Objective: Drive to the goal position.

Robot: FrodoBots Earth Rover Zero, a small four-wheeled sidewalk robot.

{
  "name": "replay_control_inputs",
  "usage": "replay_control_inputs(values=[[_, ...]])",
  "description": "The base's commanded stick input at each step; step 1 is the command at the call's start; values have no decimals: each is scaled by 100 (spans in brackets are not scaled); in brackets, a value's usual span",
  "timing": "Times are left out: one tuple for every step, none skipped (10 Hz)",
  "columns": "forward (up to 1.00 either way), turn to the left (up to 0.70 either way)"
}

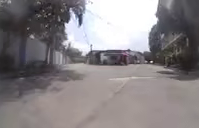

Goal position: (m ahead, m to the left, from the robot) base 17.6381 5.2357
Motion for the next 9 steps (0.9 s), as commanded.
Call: replay_control_inputs(values=[[100,0],[100,0],[100,0],[100,0],[100,0],[100,0],[100,0],[100,0],[100,0]])
